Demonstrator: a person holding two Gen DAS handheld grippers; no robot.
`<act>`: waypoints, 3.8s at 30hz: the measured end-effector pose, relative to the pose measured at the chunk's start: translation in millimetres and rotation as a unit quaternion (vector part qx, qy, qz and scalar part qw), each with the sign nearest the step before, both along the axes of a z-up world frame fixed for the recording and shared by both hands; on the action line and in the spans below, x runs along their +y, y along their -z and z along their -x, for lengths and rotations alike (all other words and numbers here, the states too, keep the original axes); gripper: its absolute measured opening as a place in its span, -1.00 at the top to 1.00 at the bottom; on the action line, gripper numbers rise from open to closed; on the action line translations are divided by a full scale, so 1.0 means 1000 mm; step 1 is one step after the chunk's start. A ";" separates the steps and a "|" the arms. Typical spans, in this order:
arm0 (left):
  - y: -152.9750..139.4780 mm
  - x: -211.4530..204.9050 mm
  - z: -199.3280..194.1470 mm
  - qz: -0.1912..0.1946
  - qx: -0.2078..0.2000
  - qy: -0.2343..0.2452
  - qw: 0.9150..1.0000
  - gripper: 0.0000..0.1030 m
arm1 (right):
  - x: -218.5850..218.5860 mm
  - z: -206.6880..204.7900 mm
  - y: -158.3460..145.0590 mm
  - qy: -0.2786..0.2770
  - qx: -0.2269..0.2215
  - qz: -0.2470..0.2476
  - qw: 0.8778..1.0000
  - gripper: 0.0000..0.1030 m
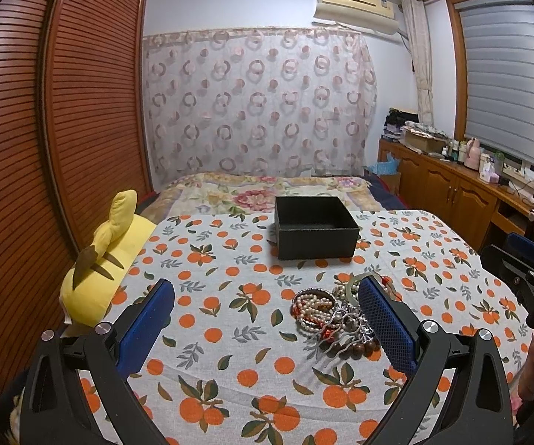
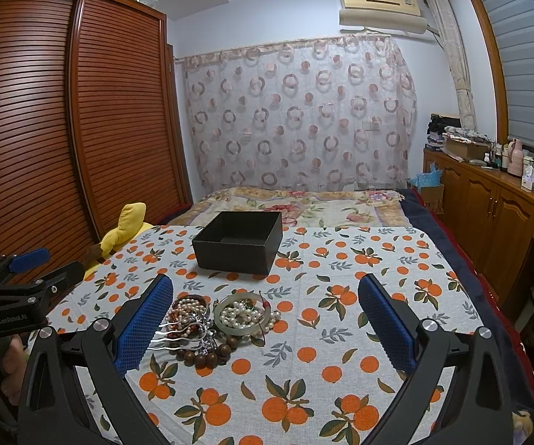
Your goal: Organize jewelry
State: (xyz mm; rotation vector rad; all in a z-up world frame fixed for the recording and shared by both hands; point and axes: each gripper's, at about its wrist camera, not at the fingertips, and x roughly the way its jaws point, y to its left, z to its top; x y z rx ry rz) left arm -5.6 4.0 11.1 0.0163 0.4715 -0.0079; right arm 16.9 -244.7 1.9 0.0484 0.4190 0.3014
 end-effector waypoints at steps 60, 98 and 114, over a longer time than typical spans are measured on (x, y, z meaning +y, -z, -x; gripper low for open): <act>0.026 -0.008 -0.020 0.020 0.064 0.060 0.996 -0.86 | 0.012 -0.008 0.018 -0.042 0.033 0.009 0.999 -0.87; 0.079 -0.001 -0.075 0.199 0.167 0.147 0.955 0.98 | 0.010 -0.042 0.068 -0.056 0.112 0.045 0.991 -0.68; 0.045 0.011 -0.073 0.179 0.113 0.150 0.966 0.98 | 0.017 -0.081 0.073 -0.081 0.135 0.055 0.986 -0.39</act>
